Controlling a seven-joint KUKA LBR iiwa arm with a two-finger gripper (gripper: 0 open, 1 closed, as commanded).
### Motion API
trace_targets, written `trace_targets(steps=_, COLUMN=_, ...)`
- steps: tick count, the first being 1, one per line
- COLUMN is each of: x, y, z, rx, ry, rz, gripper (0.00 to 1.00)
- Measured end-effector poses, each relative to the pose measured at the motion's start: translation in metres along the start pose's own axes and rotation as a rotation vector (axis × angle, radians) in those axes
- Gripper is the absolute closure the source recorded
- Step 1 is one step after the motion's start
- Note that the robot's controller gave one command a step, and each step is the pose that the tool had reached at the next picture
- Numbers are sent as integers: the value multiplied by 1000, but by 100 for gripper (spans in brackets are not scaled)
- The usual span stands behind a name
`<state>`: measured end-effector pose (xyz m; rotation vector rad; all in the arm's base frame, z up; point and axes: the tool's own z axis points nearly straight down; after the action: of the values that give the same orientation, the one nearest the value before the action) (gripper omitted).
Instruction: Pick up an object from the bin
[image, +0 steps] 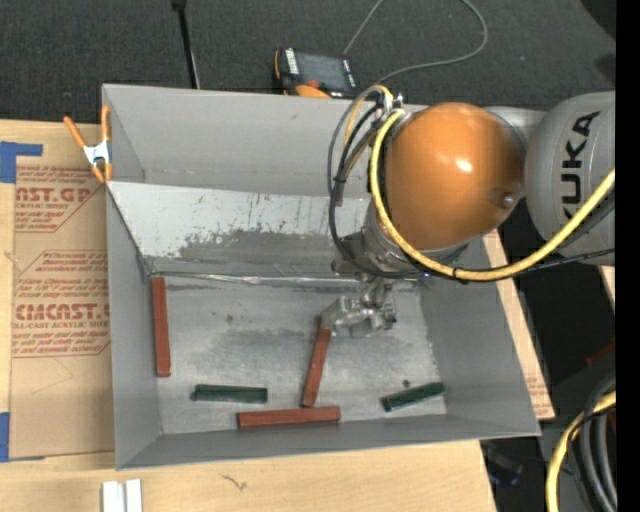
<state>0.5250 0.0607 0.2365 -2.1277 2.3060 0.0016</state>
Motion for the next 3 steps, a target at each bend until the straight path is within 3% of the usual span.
trace_targets(steps=1, x=-66, y=20, z=69, rx=-8, ry=-2, rz=-201, gripper=100)
trace_targets(steps=2, x=-63, y=19, z=67, rx=-4, ry=-1, rz=-196, gripper=0)
trace_targets(steps=3, x=-2, y=-47, z=157, rx=-7, ry=2, rz=-585, gripper=0)
